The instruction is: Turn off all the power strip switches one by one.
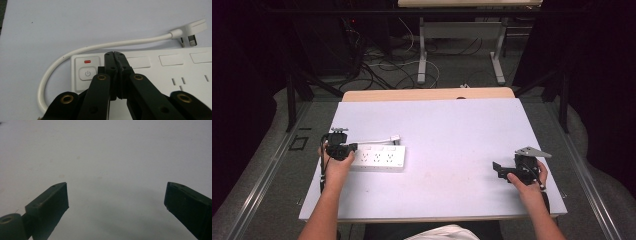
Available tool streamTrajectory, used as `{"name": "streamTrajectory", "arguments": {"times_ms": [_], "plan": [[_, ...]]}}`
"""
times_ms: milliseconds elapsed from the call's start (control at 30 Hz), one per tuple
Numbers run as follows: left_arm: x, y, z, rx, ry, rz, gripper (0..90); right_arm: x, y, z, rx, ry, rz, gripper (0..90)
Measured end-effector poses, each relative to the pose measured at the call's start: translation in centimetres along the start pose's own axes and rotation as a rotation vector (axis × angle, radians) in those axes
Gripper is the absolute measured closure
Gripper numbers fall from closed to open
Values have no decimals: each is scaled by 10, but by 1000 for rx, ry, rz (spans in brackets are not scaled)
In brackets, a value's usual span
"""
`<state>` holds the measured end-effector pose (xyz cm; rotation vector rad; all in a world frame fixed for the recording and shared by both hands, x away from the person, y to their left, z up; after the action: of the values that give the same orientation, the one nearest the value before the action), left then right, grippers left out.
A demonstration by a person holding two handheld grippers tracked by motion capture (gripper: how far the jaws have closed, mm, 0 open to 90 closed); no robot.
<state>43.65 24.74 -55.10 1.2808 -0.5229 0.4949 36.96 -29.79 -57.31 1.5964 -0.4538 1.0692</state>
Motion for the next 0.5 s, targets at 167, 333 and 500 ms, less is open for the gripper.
{"name": "streamTrajectory", "arguments": {"times_ms": [167,333,500], "plan": [[1,1,6,-14,-6,0,900,0,0,0,2,1,0,49],[3,2,12,-24,-14,0,900,0,0,0,1,2,0,49],[4,-1,16,-29,-18,-8,900,0,0,0,0,1,1,49]]}}
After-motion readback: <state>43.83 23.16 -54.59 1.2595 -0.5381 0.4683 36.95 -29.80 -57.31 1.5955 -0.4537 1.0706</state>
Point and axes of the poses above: each handheld gripper's, and its own axes: y roughly backward along the jaws, x roughly out of its top, z roughly to its right, the point moved 4 cm from there along -y, roughly forward along the jaws, and after that the axes turned 8 degrees about y, right-handed, at the moved point
